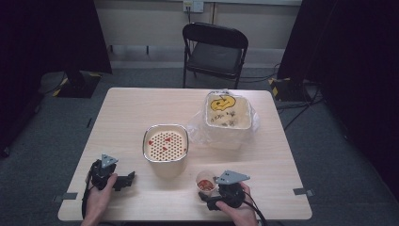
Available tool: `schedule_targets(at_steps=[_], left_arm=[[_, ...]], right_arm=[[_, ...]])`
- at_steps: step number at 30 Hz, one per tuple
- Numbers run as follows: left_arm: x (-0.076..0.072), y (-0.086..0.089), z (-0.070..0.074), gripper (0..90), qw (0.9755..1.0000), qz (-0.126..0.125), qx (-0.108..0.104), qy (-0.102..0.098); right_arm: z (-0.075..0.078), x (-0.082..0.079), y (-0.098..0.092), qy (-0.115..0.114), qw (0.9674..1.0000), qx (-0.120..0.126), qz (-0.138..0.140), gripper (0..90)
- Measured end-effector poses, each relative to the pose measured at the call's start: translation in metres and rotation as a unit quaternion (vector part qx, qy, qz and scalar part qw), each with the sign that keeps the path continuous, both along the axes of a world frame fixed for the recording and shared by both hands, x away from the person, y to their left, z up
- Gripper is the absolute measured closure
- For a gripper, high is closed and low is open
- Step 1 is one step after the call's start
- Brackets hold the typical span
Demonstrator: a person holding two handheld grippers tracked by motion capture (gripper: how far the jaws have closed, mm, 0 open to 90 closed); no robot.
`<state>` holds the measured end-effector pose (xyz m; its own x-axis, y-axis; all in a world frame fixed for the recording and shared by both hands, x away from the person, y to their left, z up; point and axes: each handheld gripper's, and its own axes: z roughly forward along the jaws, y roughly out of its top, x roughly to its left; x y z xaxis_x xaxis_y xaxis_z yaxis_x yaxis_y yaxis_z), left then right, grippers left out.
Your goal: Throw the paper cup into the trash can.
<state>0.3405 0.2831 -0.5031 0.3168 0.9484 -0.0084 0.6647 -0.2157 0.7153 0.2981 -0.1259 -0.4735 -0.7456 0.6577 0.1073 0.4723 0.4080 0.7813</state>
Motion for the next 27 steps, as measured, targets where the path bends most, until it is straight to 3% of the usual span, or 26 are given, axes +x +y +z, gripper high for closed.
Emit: schedule_targets(at_steps=[9, 21, 27], left_arm=[[0.0, 0.0, 0.0, 0.0, 1.0, 0.0, 0.0, 0.0], [0.0, 0.0, 0.0, 0.0, 1.0, -0.001, 0.002, 0.0], [0.0, 0.0, 0.0, 0.0, 1.0, -0.001, 0.002, 0.0]], right_arm=[[-0.002, 0.011, 0.018, -0.008, 0.9999, 0.008, 0.009, 30.3], [0.002, 0.013, 0.011, -0.011, 0.9999, 0.011, 0.0, 37.0], [0.011, 0.016, 0.002, -0.021, 0.9995, 0.016, -0.019, 37.7]])
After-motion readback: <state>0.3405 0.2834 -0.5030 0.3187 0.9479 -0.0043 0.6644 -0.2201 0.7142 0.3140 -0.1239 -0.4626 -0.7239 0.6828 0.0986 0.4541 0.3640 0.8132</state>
